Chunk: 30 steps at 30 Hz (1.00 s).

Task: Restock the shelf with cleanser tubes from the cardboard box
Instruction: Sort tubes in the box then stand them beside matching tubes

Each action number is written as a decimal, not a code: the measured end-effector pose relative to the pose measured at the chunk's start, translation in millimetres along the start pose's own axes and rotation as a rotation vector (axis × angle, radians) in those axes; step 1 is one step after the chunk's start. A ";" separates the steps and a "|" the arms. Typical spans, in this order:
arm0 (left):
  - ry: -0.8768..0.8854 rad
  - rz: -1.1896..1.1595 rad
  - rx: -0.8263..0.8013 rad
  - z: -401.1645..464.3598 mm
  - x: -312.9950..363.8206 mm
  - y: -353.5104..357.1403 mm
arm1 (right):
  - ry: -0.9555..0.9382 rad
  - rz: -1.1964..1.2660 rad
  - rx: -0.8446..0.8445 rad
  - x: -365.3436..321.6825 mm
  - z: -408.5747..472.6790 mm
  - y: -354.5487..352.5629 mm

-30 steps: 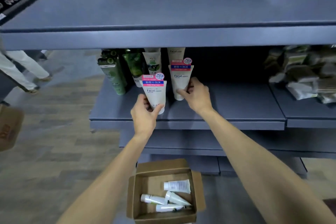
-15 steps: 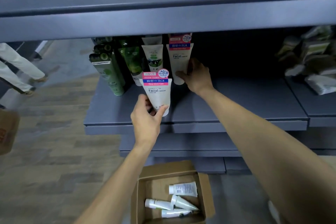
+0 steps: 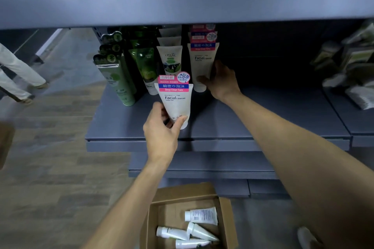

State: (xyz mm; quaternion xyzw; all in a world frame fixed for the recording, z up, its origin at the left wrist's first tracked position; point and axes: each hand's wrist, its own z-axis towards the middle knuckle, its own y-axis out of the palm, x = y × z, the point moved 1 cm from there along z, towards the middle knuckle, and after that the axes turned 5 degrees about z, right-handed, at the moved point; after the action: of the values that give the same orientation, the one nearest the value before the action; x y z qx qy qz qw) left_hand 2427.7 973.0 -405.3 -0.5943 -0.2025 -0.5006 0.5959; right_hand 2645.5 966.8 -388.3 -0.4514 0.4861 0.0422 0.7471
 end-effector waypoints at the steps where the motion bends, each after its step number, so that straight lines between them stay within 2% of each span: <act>1: 0.000 0.006 0.002 0.8 0.3 0.7 | -0.001 -0.002 -0.003 0.3 0.6 -0.3; 14: 0.010 0.025 -0.004 10.6 1.4 10.5 | 0.014 0.000 -0.002 -1.7 1.8 -1.1; 21: 0.018 0.002 -0.009 19.8 6.6 28.2 | 0.031 -0.361 -0.234 22.4 -24.4 -32.2; 24: 0.032 0.016 -0.022 26.1 12.0 39.9 | 0.064 -0.496 -0.256 39.2 -38.0 -52.1; 30: 0.050 0.035 -0.008 35.8 20.6 57.4 | 0.084 -0.561 -0.274 38.6 -43.3 -65.1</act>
State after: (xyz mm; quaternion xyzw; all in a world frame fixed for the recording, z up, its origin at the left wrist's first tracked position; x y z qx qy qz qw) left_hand 2497.0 986.4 -409.5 -0.5873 -0.1751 -0.5058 0.6071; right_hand 2668.6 883.0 -381.7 -0.6657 0.3631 -0.1191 0.6410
